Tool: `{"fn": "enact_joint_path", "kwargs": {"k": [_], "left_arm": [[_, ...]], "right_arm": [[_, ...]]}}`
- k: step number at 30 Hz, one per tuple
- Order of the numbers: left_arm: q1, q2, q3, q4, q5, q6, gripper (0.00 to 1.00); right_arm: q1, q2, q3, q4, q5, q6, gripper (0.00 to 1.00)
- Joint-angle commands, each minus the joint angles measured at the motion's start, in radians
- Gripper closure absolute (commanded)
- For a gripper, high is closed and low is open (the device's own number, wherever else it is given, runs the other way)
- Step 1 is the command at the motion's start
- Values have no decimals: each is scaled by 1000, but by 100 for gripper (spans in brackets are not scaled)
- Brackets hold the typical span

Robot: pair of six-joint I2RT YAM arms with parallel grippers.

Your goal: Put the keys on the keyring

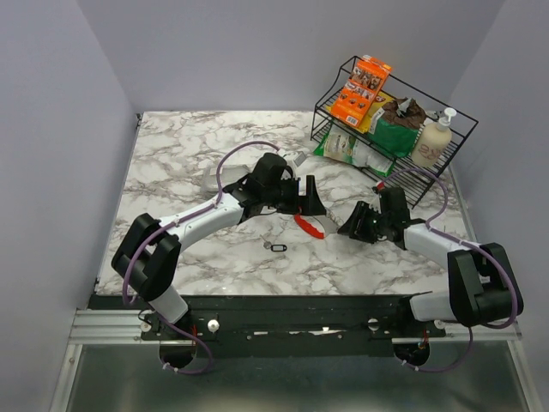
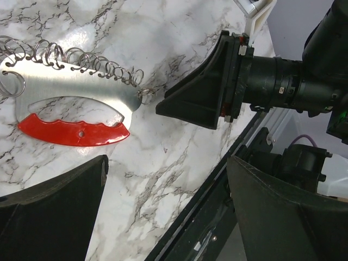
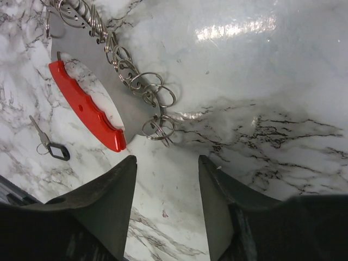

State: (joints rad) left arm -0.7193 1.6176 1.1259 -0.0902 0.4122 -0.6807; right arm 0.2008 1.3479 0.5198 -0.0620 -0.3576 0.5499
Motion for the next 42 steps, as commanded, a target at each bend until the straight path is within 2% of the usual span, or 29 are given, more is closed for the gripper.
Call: {"fn": "enact_joint_path", "kwargs": {"k": [1,8,10,13,18,26,31,42], "left_arm": [[4,-38,-40,50,31,-5,1],[4,-33,-66,83,42,-26,1],[4,-30,-69,86,43,-36,1],[4,-28,-77,84,48,-45,1],[3,-28,-86,110,46,-49,1],[3,-19,-80,110,45,-48,1],[4,-16,-66,96,39,-34,1],[32,-38,-8,67,17,6,1]], "right_arm": [[-8,28,26,42,-9,38,45],[-8,72,36,53,3,38,53],[-8,88,39,83,2,38,61],[-8,115,42,99,-6,42,65],[-8,126,33,120,-11,51,69],[-8,105,26,139,-37,25,86],[-6,71,28,120,-67,1,91],[-6,-13,86,28,-164,-125,95]]}}
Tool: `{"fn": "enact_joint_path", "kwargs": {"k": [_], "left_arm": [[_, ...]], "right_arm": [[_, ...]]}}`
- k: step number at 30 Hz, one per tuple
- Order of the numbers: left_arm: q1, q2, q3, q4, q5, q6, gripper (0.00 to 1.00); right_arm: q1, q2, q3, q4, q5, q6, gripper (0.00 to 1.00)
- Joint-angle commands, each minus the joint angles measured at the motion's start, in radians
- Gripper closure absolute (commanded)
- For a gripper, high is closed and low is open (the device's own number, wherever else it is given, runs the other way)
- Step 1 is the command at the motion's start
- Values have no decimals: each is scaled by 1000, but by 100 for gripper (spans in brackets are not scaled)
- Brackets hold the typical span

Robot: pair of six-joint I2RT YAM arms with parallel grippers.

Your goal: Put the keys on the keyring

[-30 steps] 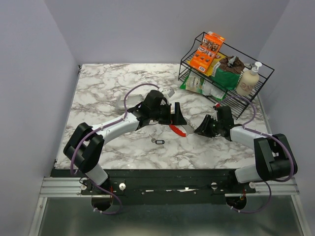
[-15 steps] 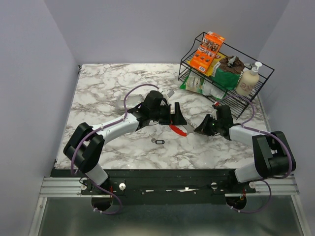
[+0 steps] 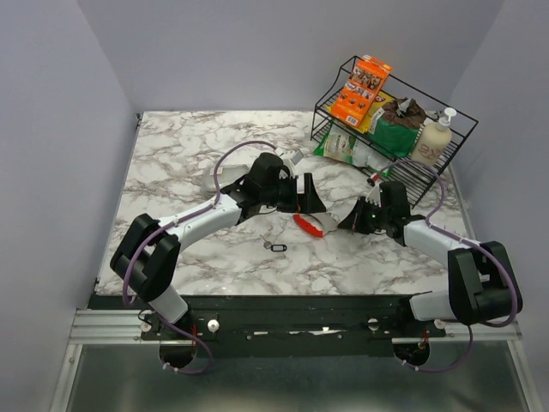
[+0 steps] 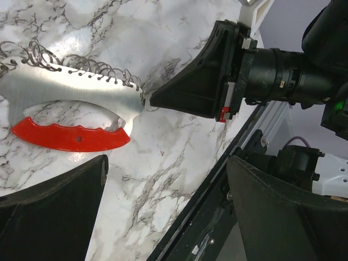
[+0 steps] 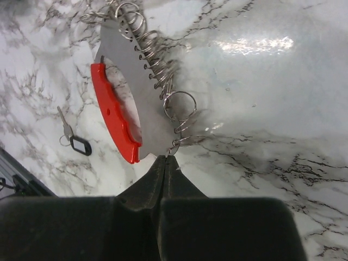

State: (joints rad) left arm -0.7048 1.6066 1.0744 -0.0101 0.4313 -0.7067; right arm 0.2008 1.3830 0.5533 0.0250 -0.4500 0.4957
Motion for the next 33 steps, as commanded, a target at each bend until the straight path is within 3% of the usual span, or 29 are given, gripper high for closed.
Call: {"fn": "enact_joint_path", "kwargs": {"k": [1,12,20,28,33], "left_arm": [[19,-33,45,-16,-5,41,1],[42,-189,4,-16,-94,173,1],[50,-341,-76,56,-132,383,1],[50,-413,-96,30,55,539,1],[48,-424,-111,47,168,562,2]], "right_arm": [[-6,-56,62,-75,-82,-81,95],[-6,-117,247,-257,-157,-255,99],[0,-148,373,-342,-269,-322,99],[22,-134,511,-450,-387,-404,99],[51,-98,540,-465,-567,-456,99]]}}
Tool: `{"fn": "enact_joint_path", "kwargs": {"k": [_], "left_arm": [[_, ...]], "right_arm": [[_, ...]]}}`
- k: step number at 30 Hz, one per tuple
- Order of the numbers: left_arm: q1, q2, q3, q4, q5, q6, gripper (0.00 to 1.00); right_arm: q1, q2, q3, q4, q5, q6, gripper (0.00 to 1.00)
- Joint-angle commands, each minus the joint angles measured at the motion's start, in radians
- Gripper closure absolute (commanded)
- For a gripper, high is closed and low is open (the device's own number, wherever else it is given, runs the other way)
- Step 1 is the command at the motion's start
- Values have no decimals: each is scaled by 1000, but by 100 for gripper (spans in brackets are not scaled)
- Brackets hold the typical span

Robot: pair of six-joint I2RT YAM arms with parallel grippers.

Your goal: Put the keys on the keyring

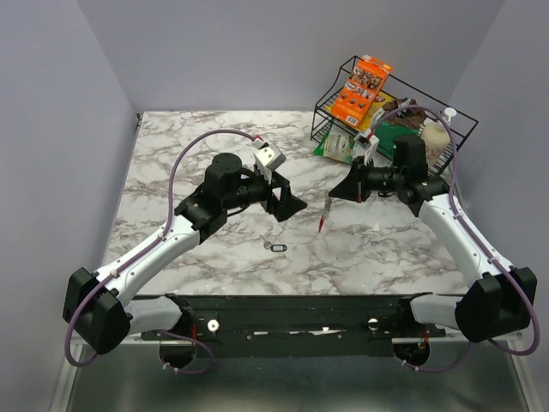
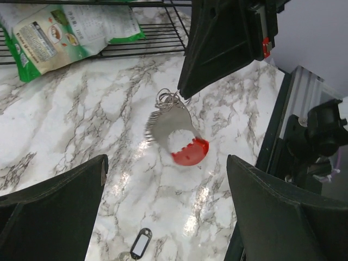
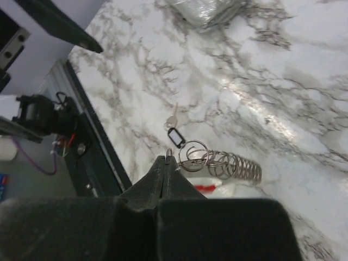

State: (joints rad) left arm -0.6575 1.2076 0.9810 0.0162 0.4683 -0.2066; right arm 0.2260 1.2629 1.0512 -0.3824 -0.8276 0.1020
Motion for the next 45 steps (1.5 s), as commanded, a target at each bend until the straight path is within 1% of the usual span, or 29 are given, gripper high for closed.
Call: {"fn": "enact_joint_path", "kwargs": {"k": [1,5,6,8,9,11,14,16,18,21,22,24,26,28,30,34,36,38,40,45], "left_arm": [[1,-26,-19,22,144,82,2],[1,-46,-33,37,210,136,2],[2,-58,-48,44,255,154,2],[2,-74,-77,83,326,244,2],[2,-100,-112,103,338,262,2],[2,-129,-148,175,340,269,2],[7,-169,-191,234,346,251,2],[12,-166,-191,235,368,245,4],[13,-152,-186,241,418,236,6],[15,-126,-180,277,460,210,10],[19,-119,-180,284,457,169,11],[41,-93,-173,316,461,132,19],[76,-71,-168,368,477,50,22],[97,-39,-160,412,503,-35,27],[116,-5,-144,441,518,-74,32],[119,41,-107,441,552,-131,37],[119,65,-94,456,570,-148,39],[121,90,-88,499,605,-204,41],[118,102,-85,525,627,-223,43],[118,116,-85,525,638,-235,46]], "right_arm": [[35,35,46,-70,-206,-68,99],[78,41,67,-101,-263,-93,99],[78,39,70,-102,-274,-93,99],[81,38,82,-104,-294,-93,99],[85,35,87,-105,-297,-93,99],[87,29,101,-108,-312,-93,99],[95,21,109,-112,-326,-93,99],[102,18,112,-112,-329,-93,99],[110,21,112,-113,-335,-93,99],[119,29,113,-121,-341,-93,99],[122,27,113,-122,-340,-93,99],[128,26,112,-122,-340,-93,99],[131,24,110,-122,-337,-94,99],[133,21,109,-124,-334,-93,99],[134,24,109,-122,-337,-93,99],[144,29,110,-122,-338,-93,99],[147,32,110,-124,-335,-93,99],[148,32,109,-124,-331,-93,99],[150,35,109,-124,-329,-93,99],[151,33,113,-124,-327,-93,99]]}}
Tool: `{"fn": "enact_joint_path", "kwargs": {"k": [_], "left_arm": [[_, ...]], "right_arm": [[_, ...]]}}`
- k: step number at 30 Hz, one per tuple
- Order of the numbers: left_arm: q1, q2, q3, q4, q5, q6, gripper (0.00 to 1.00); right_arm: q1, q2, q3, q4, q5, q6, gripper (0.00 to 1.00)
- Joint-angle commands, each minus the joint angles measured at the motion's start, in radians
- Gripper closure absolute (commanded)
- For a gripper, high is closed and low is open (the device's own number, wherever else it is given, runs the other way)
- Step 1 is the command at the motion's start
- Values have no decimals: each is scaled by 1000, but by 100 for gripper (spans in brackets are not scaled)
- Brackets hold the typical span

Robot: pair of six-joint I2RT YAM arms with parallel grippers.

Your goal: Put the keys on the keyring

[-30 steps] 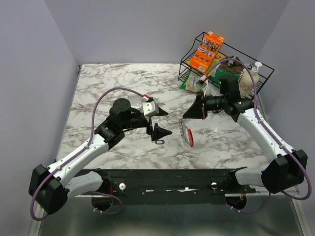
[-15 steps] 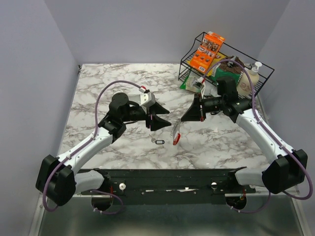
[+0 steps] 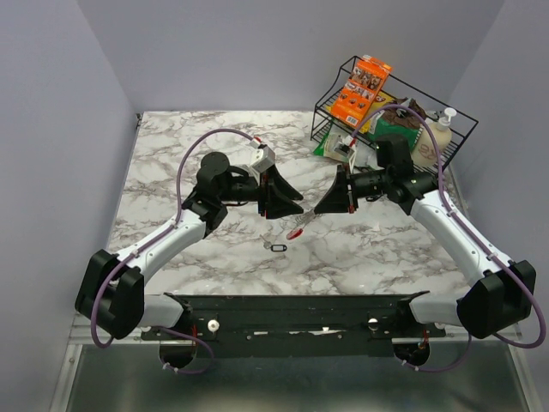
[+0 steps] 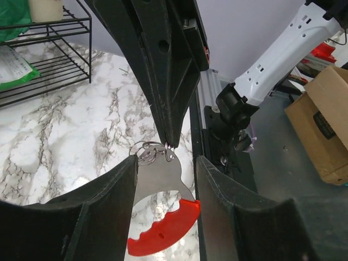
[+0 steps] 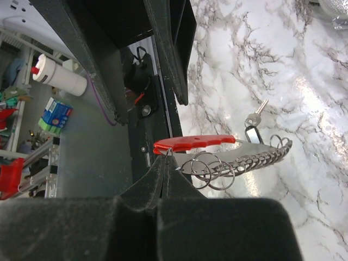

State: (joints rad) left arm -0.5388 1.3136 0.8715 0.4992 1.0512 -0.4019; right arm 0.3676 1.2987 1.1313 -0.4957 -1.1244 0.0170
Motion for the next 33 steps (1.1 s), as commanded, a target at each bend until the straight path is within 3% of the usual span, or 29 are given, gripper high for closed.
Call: {"fn": "enact_joint_path", "kwargs": {"k": [1,19,33], "left_arm": [[-3,16,27,41,55,-40,48],[-52,96,89,-65,53,-6,61],[-64,115,104,-175,58,72,65]], "right_arm": [[8,-3,32,-10,-29,-8,99],[17,2,35,-9,-25,-8,99],[17,7,50,-10,-11,-8,99]]}}
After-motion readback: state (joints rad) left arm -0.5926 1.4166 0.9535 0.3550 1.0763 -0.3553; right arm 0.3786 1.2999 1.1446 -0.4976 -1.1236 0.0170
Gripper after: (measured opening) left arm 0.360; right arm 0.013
